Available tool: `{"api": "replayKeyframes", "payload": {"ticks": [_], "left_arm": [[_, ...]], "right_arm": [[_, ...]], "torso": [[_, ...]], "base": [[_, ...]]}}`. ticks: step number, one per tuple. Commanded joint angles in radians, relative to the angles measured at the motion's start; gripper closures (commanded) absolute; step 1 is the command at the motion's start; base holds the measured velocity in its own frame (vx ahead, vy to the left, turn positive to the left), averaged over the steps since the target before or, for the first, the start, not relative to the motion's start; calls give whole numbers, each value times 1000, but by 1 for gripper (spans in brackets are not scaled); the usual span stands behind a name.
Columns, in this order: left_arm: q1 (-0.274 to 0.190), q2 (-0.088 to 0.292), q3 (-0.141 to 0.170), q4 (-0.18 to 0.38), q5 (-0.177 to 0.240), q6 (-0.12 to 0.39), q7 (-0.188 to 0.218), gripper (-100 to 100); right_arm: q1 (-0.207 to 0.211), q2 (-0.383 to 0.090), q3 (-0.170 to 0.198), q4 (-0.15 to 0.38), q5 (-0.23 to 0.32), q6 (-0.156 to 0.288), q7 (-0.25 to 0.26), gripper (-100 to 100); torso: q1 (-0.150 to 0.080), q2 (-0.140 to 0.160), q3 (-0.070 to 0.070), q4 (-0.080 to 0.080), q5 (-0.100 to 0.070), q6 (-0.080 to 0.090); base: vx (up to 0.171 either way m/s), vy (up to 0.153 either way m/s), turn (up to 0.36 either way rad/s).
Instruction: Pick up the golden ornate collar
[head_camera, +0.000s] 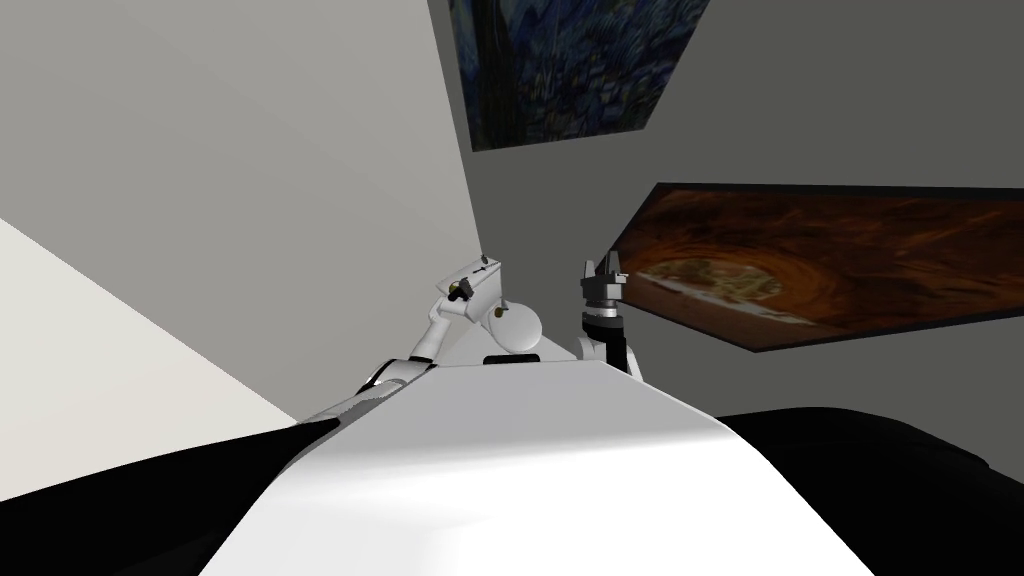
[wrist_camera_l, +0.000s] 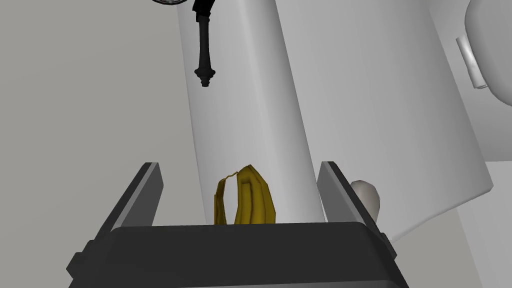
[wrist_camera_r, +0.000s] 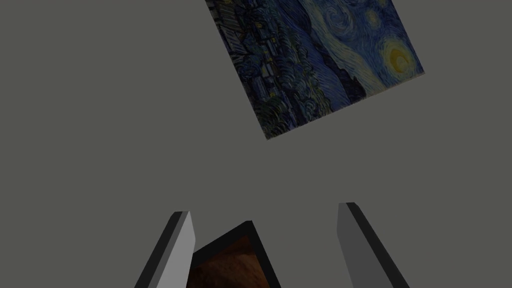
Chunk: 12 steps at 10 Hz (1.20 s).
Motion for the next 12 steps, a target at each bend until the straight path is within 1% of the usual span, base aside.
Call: {"api": "replayKeyframes", "payload": {"ticks": [1,2,3,5,6,8,10,11,12], "left_arm": [[-29,4,0,43,-3,23,13,-100],[-62,13,-1,74,-7,53,31,-100],[-62,13,-1,83,-7,53,31,-100],[-124,32,-2,147,-13,109,64,-100],[-124,32,-2,158,-13,109,64,-100],[-177,53,-3,223,-19,158,93,-100],[-220,75,-5,278,-24,199,117,-100],[-220,75,-5,278,-24,199,117,-100],[-237,86,-6,301,-26,216,127,-100]], "right_arm": [[0,0,0,0,0,0,0,0],[0,0,0,0,0,0,0,0],[0,0,0,0,0,0,0,0],[0,0,0,0,0,0,0,0],[0,0,0,0,0,0,0,0],[0,0,0,0,0,0,0,0],[0,0,0,0,0,0,0,0],[0,0,0,0,0,0,0,0],[0,0,0,0,0,0,0,0]], "torso": [[0,0,0,0,0,0],[1,0,0,0,0,0],[1,1,0,0,0,0],[2,0,0,0,1,0],[1,0,0,0,0,0],[2,1,0,0,0,0],[1,0,0,0,0,0],[1,1,0,0,0,0],[3,0,0,0,0,0]], "base": [[-3,-66,25],[-12,-59,32],[-5,-43,22],[2,-58,52],[-4,-60,19],[-3,-52,44],[-3,-70,46],[2,-41,13],[6,-32,20]]}}
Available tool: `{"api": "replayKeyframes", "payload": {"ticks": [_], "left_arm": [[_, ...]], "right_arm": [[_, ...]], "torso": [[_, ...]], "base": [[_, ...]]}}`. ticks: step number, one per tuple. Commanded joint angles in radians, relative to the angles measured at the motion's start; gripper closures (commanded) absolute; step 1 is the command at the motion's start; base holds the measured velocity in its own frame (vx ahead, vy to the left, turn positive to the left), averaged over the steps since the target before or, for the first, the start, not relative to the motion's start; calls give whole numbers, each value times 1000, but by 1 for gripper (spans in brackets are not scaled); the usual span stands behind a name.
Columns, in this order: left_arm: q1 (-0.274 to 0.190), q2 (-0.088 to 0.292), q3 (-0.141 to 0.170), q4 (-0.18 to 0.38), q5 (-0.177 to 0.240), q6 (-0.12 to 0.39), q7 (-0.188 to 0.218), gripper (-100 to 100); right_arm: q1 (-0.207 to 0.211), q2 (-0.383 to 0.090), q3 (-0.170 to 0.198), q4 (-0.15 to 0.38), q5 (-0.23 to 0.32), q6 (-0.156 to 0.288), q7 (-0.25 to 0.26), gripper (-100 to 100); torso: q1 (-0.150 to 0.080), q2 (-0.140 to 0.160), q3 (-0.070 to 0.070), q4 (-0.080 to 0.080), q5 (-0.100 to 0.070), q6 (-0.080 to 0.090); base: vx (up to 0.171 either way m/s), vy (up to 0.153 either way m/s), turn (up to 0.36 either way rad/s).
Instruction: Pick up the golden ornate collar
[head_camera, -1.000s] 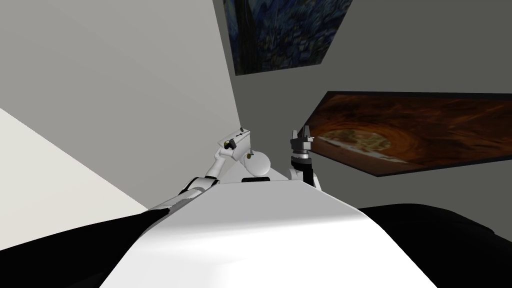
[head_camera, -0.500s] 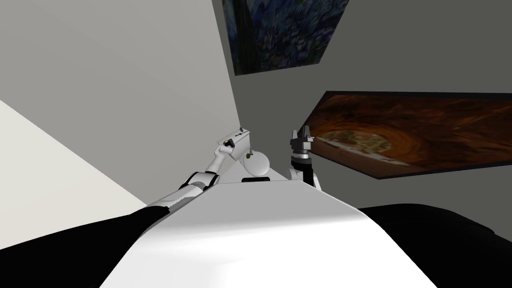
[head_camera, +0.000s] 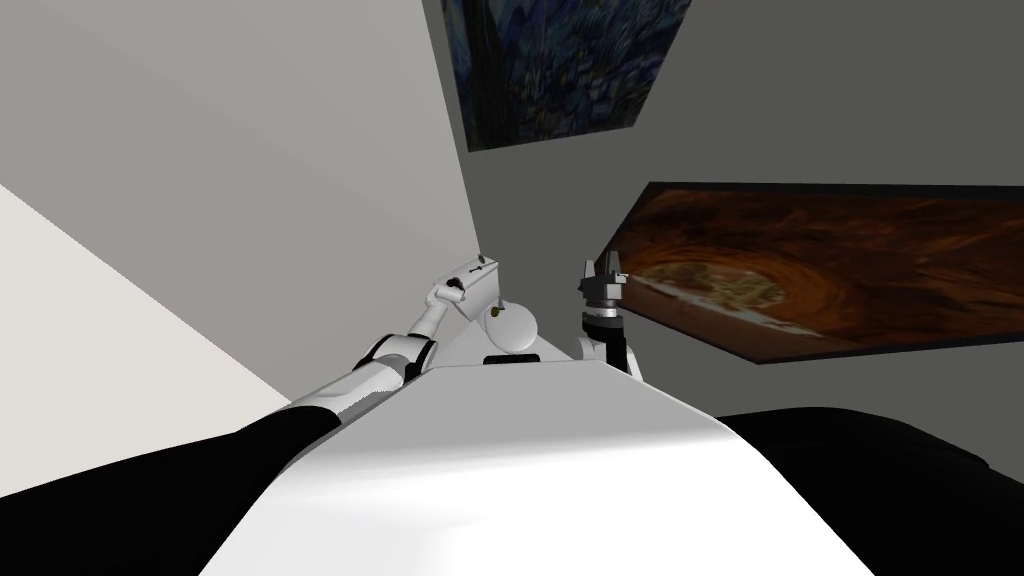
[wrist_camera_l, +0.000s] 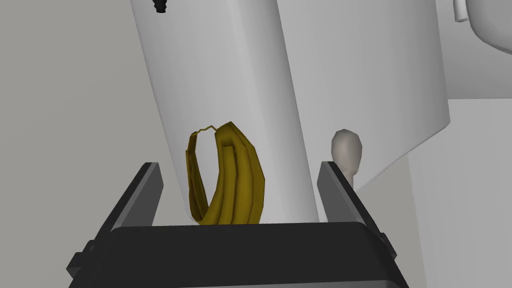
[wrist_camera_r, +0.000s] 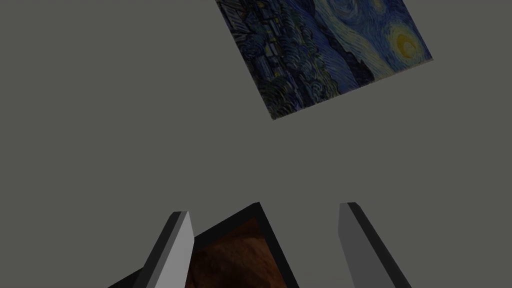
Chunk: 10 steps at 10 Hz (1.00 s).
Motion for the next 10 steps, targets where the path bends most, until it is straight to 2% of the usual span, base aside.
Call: {"api": "replayKeyframes", "payload": {"ticks": [1,2,4,6,7,8,9,10], "left_arm": [[-25,18,-1,41,0,16,13,-100],[-25,18,-1,41,0,16,13,-100],[-51,43,-2,77,-3,44,29,-100],[-46,42,-2,66,-1,48,26,-100],[-48,42,-2,70,-1,46,27,0],[-12,82,30,85,19,31,34,-100],[24,120,62,100,40,16,41,-100],[24,122,62,100,40,16,41,-100]], "right_arm": [[0,0,0,0,0,0,0,0],[0,0,0,0,0,0,0,0],[0,0,0,0,0,0,0,0],[0,0,0,0,0,0,0,0],[0,0,0,0,0,0,0,0],[0,0,0,0,0,0,0,0],[0,0,0,0,0,0,0,0],[0,0,0,0,0,0,0,0]], "torso": [[0,0,0,0,0,0],[0,0,0,0,0,0],[1,0,0,0,0,0],[1,0,0,0,0,0],[1,0,0,0,0,0],[2,0,0,0,1,0],[2,2,1,0,1,1],[2,5,3,1,1,1]], "base": [[1,-35,28],[-2,-25,15],[-3,-29,20],[0,-18,11],[0,0,0],[-37,-2,-398],[-75,-5,-489],[-68,-8,-268]]}}
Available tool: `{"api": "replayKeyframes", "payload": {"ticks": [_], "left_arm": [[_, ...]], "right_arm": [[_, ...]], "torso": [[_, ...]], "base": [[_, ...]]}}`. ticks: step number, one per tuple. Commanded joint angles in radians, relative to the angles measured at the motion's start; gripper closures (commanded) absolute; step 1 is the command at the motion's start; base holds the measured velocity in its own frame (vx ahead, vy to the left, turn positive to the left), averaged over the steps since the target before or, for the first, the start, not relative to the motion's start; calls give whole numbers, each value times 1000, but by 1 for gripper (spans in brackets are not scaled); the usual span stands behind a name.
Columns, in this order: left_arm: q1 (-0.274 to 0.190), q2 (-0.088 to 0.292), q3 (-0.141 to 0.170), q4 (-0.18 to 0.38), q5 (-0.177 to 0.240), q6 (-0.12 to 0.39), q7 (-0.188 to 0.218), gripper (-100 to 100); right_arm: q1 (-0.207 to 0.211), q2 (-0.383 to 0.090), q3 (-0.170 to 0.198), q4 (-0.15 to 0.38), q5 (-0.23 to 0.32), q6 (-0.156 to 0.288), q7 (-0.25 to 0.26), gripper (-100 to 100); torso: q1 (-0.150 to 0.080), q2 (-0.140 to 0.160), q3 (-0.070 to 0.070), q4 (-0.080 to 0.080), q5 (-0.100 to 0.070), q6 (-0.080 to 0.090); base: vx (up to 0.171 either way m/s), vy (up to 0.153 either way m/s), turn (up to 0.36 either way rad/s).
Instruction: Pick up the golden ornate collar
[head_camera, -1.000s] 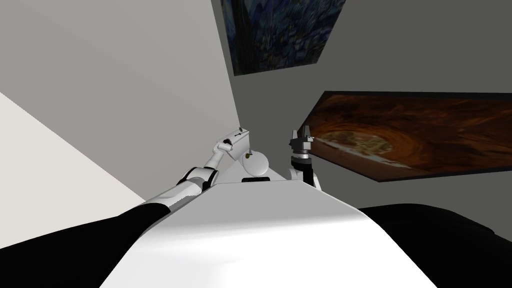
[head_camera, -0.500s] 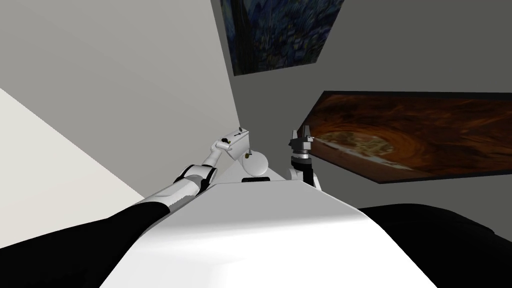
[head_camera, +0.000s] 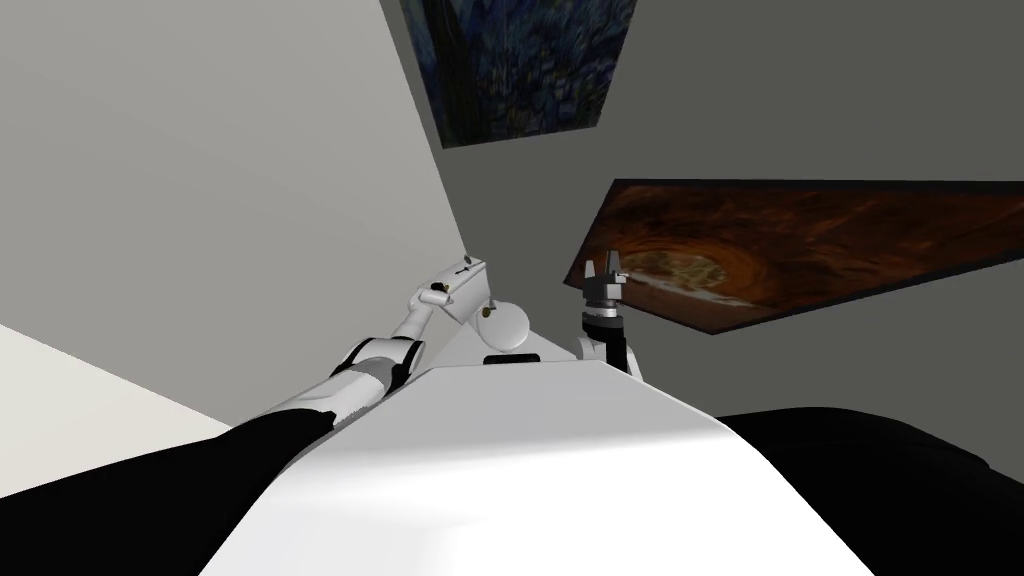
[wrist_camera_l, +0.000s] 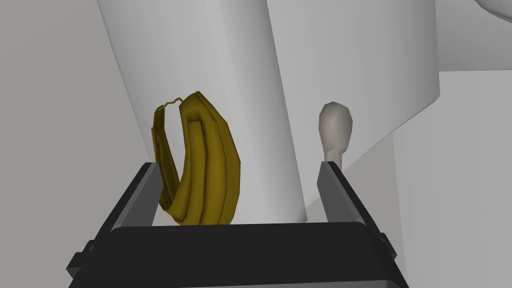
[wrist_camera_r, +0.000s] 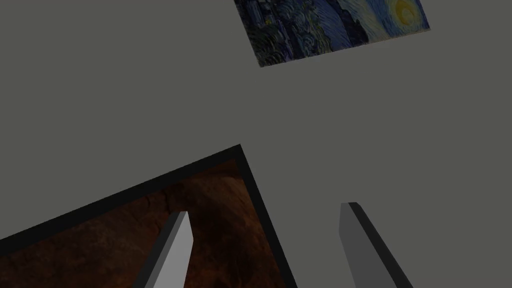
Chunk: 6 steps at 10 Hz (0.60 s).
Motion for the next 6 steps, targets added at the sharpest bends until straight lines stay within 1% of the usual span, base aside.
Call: {"api": "replayKeyframes", "payload": {"ticks": [1,2,4,5,6], "left_arm": [[33,50,38,18,35,-9,0,-100],[33,54,38,18,35,-9,0,-100],[104,122,102,48,76,-39,14,-100],[105,134,102,47,76,-39,14,-100],[105,134,102,48,76,-39,14,-100]], "right_arm": [[0,0,0,0,0,0,0,0],[0,0,0,0,0,0,0,0],[0,0,0,0,0,0,0,0],[0,0,0,0,0,0,0,0],[0,0,0,0,0,0,0,0]], "torso": [[0,0,0,0,0,0],[0,0,0,0,0,1],[0,-1,0,0,0,1],[0,1,0,0,0,0],[1,0,0,0,0,-1]], "base": [[-56,-11,-397],[-48,-6,-261],[-61,-16,-466],[-63,-11,-220],[-23,-6,-29]]}}
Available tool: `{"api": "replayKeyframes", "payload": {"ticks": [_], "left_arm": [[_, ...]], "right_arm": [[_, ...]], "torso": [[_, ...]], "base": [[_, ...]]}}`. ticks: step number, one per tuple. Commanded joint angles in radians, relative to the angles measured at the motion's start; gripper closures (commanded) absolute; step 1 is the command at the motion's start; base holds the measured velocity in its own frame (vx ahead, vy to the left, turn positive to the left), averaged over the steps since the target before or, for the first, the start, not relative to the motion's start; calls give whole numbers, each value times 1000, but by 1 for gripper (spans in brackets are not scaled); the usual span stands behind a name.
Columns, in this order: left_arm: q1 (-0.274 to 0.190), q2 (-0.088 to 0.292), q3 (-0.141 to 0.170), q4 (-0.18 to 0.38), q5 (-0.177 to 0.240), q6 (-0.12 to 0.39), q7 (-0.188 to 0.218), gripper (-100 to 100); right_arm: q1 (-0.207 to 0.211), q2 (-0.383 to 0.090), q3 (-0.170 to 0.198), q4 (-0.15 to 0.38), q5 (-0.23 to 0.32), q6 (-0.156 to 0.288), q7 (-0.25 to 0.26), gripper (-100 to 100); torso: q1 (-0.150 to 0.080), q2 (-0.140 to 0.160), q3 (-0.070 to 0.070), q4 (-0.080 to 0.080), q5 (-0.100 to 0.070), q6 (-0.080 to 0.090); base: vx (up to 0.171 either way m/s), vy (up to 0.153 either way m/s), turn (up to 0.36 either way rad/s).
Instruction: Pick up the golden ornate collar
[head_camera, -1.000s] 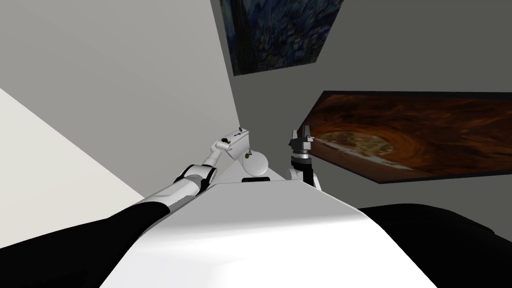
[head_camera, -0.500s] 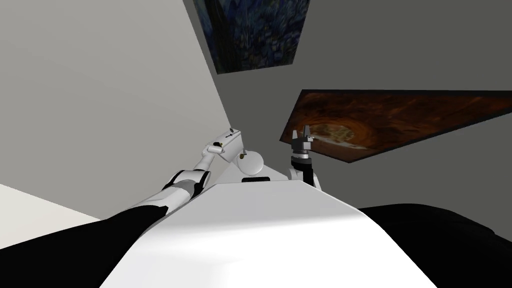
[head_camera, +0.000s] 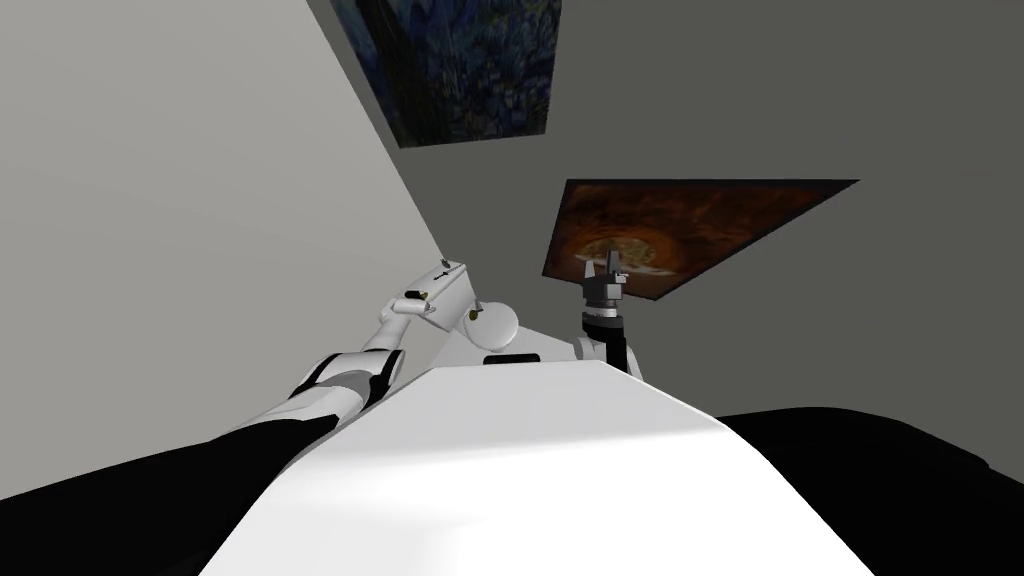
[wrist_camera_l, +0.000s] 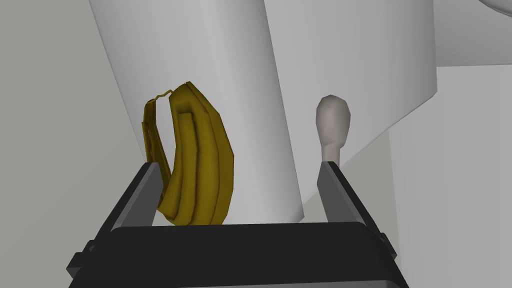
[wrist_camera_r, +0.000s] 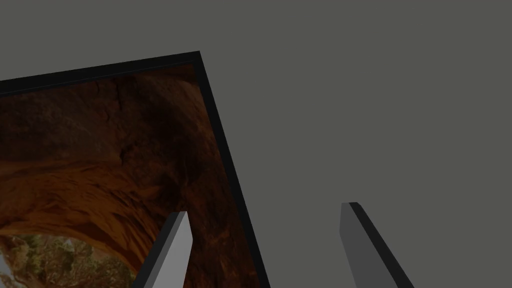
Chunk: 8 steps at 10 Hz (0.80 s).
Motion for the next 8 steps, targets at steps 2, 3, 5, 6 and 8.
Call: {"api": "replayKeyframes", "payload": {"ticks": [2,3,5,6,8], "left_arm": [[28,45,33,44,24,-34,4,-100],[62,78,65,59,44,-50,12,-100],[98,125,97,74,65,-65,19,-100],[136,159,129,89,85,-80,26,-100],[172,201,161,104,105,-96,33,-100]], "right_arm": [[0,0,0,0,0,0,0,0],[0,0,0,0,0,0,0,0],[0,0,0,0,0,0,0,0],[0,0,0,0,0,0,0,0],[0,0,0,0,0,0,0,0]], "torso": [[0,-2,-1,-1,0,0],[0,-1,-1,0,0,1],[-1,2,1,0,0,1],[-1,2,1,0,0,0],[-1,2,1,0,0,1]], "base": [[-6,-11,-153],[-65,-25,-427],[-62,-25,-388],[-75,-33,-416],[-50,-32,-439]]}}
